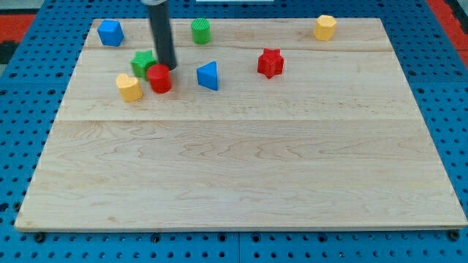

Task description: Separate the yellow heart and and red circle from green star

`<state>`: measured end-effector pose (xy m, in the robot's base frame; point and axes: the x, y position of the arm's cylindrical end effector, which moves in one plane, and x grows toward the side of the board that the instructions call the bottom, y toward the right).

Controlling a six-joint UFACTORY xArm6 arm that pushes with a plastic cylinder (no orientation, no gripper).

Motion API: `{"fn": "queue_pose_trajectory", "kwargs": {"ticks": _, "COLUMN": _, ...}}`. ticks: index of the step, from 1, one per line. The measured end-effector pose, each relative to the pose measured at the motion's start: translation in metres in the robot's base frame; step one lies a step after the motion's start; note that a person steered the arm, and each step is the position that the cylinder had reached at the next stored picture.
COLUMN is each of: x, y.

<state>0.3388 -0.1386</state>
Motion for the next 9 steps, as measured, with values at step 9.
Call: {"fn": "queue_pose_trajectory", "kwargs": {"ticks": 9, "x": 0.087, "y": -0.148}}
